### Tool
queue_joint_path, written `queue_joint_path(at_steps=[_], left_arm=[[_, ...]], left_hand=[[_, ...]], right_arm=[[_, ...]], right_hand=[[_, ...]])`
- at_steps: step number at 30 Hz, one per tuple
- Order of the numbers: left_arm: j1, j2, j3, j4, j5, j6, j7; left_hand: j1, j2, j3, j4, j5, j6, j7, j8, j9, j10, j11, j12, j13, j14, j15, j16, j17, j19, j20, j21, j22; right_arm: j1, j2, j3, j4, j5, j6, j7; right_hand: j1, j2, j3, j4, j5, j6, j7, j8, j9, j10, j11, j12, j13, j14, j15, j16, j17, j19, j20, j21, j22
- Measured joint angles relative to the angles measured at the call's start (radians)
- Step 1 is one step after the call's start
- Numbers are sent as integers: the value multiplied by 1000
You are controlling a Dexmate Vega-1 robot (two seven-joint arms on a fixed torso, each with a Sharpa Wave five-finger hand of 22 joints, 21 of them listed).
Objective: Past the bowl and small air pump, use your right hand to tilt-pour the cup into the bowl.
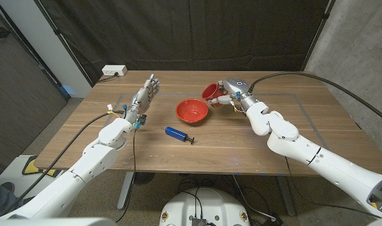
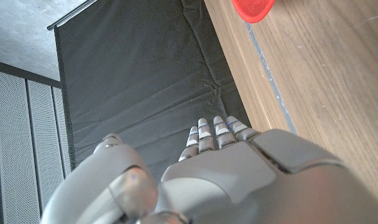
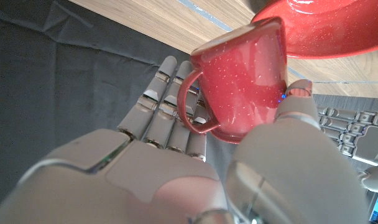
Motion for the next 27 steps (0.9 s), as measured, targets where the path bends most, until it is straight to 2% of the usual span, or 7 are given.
queue_joint_path(at_steps=[9, 27], left_arm=[[8, 0, -5, -7, 3, -6, 14], [13, -17, -8, -1, -19, -30, -15]], left_hand=[[7, 7, -4, -4, 0, 9, 2, 0, 0, 4, 4, 0, 0, 9, -2, 0, 0, 6, -5, 0, 0], [18, 18, -1, -7, 0, 11, 3, 0, 0, 8, 8, 0, 0, 14, 3, 0, 0, 6, -5, 0, 0]], right_arm=[[22, 7, -14, 1, -16, 9, 14], [60, -14, -34, -17, -178, 38, 108]], right_hand=[[0, 0, 5, -5, -1, 11, 3, 0, 0, 12, -1, -4, -1, 0, 0, 0, 0, 0, 0, -6, 0], [-1, 1, 4, -4, -4, 22, 3, -6, 0, 21, 0, -8, -1, 2, 2, 0, 2, 0, 0, -6, 0]])
